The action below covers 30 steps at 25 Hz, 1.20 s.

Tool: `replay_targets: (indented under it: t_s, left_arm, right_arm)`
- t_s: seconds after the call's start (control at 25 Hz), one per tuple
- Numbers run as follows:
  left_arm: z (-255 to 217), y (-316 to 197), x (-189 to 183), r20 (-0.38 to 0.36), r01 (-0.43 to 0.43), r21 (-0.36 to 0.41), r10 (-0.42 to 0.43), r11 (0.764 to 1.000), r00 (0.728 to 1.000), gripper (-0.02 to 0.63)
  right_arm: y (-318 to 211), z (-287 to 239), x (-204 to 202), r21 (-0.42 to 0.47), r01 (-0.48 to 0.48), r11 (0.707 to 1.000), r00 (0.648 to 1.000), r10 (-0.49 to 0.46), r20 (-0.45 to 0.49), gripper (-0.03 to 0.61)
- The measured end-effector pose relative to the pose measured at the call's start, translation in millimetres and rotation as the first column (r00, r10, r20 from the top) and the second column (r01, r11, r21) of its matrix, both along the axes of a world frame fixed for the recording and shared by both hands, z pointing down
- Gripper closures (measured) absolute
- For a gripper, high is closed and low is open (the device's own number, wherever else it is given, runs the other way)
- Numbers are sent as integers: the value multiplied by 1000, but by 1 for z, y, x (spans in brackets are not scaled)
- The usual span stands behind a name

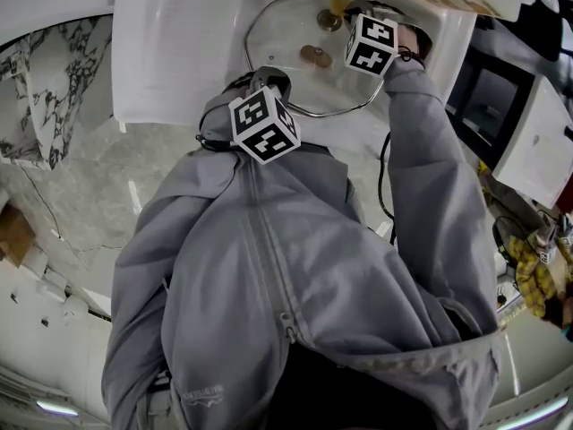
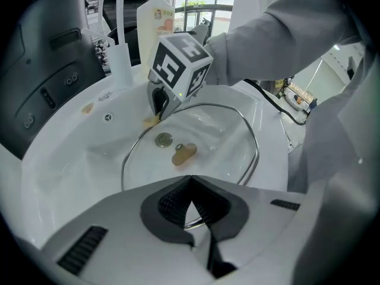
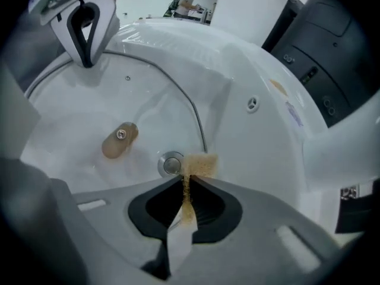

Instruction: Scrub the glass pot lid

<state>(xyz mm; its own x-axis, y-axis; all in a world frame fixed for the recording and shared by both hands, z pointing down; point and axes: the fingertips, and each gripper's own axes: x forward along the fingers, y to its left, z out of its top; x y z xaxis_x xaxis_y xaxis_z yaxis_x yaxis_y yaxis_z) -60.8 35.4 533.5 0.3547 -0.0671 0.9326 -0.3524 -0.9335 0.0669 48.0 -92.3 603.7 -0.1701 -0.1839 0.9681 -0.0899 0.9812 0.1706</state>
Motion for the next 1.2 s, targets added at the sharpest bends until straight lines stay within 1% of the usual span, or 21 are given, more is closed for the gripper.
replay_targets:
  t_s: [0.12,0.24,0.4,0.48,0.88,1.0,1.12,1.2]
  left_arm:
    - [0,-1,-1,2,7,0,-7,1000,1000,607]
    - [0,-1,-1,6,16,4,-16,1000,1000,607]
    - [0,-1,-2,1,37,3,-37,999,999,607]
    - [-1,-2,-3,0,44,6,-44,999,999,607]
    - [0,-2,1,3,45,16,-45,999,999,607]
    - [0,-2,1,3,43,20,-43,999,999,607]
    - [-1,-2,1,2,41,20,-41,999,999,607]
    - [-1,-2,2,1,39,22,-39,999,999,607]
  right_arm:
    - [-5,12,-3,-8,25,1000,999,-25,-35,549]
    - [-5,22,-3,-39,36,999,998,-38,-57,549]
    - [6,31,1,-90,78,993,992,-86,-91,549]
    - [10,33,1,-107,85,991,991,-95,-96,549]
    - [44,23,2,-224,29,974,996,-47,-74,549]
    - [59,14,1,-290,-10,957,999,-3,-45,549]
    - [77,1,-4,-386,-52,921,998,56,-2,549]
    - [87,-4,4,-420,-86,903,996,79,-35,549]
